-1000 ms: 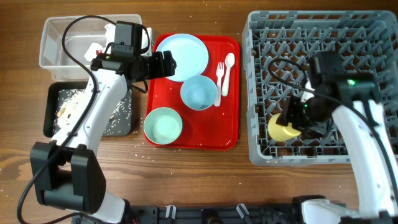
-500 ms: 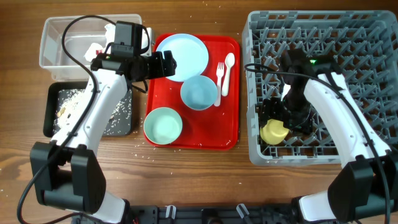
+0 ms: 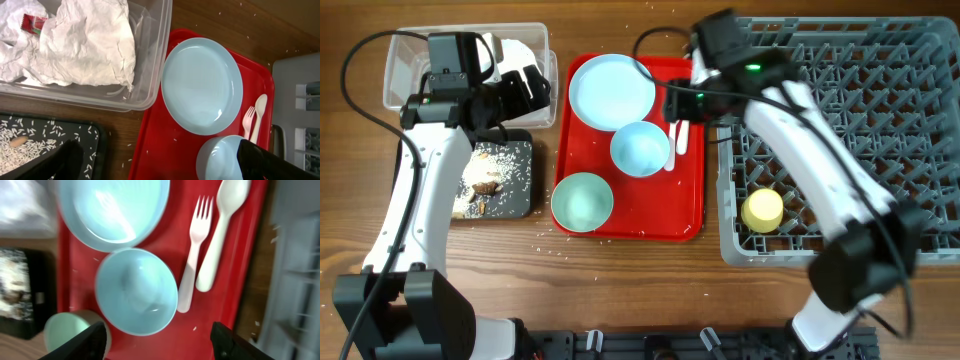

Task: Sort waste into correct bins and load items into the dishwasher rack
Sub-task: 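Grasp the light-blue bowl with the right gripper and lift it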

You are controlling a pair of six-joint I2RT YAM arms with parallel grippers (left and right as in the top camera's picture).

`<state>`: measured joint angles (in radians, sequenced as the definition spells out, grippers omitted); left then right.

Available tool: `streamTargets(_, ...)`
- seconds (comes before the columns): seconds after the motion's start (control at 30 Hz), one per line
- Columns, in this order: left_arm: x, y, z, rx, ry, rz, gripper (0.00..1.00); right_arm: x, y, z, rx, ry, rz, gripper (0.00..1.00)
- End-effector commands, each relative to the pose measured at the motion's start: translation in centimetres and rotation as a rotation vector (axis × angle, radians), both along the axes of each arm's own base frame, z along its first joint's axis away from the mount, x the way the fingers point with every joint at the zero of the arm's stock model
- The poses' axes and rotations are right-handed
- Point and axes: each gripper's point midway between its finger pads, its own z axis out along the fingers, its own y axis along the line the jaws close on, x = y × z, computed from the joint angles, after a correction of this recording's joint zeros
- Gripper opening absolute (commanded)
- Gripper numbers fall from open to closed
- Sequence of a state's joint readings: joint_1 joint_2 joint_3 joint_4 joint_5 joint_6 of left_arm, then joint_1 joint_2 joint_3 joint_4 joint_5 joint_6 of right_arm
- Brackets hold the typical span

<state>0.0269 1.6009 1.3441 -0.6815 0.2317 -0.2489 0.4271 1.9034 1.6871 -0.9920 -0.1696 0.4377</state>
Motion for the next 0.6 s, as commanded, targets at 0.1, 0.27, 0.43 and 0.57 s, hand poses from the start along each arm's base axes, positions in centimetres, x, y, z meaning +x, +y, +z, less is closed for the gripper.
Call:
streamTargets(0.1,0.1,0.2,0.5,0.008,-0.012,0.003,1.0,-0.5,0.4,-9.8,-0.086,0.21,0.006,0.51)
streamTargets(0.27,0.1,0.2,0.5,0.008,-0.012,0.003,1.0,-0.3,0.7,-11.7,-0.095,0.216,0.057,0.29)
streamTargets(0.43,0.0,0.2,0.4,0.008,-0.012,0.002,1.0,0.5,1.1,-11.7,-0.087,0.177,0.077,0.07)
streamTargets(0.57,0.1,0.2,0.5,0.008,-0.012,0.003,1.0,1.1,1.0,-9.7,-0.068,0.134,0.07,0.04)
